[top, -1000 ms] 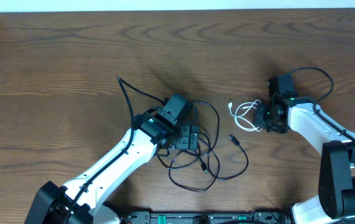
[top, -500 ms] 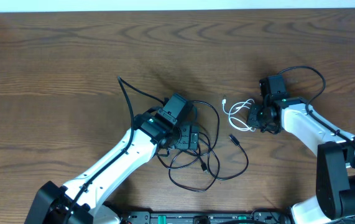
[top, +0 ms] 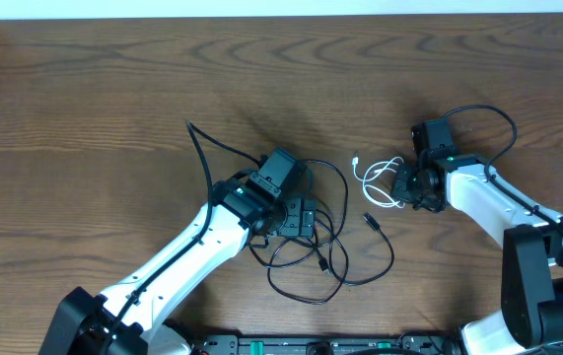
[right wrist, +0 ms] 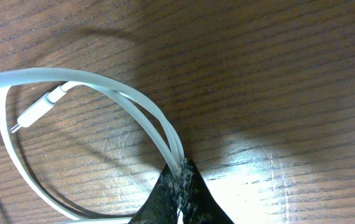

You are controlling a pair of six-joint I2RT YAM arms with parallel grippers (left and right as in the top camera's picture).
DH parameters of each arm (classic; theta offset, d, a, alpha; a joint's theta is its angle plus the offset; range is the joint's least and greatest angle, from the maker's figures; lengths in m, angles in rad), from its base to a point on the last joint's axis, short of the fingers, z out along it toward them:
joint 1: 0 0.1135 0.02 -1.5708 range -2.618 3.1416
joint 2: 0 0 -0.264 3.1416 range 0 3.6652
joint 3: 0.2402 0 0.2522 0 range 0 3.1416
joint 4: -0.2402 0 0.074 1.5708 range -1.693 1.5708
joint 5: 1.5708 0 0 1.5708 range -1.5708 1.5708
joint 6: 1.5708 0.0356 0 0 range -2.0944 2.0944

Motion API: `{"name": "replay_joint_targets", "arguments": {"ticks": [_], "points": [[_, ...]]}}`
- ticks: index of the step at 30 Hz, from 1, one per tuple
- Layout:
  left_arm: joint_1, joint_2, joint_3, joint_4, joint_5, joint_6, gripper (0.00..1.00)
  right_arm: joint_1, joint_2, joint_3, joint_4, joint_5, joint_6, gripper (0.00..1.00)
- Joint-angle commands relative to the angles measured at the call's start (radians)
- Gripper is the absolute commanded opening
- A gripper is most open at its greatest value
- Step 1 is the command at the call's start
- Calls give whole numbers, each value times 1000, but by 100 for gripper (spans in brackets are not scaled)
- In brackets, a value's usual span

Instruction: Untangle cables

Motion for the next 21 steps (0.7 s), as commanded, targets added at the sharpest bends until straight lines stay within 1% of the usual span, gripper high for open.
{"name": "replay_joint_targets", "arguments": {"ticks": [1,21], "points": [[1,-3,15,-3,-13,9,98,9,14,-15,-3,17,13,1],[1,-3,15,-3,-13,9,98,9,14,-15,-7,17,1,1]]}}
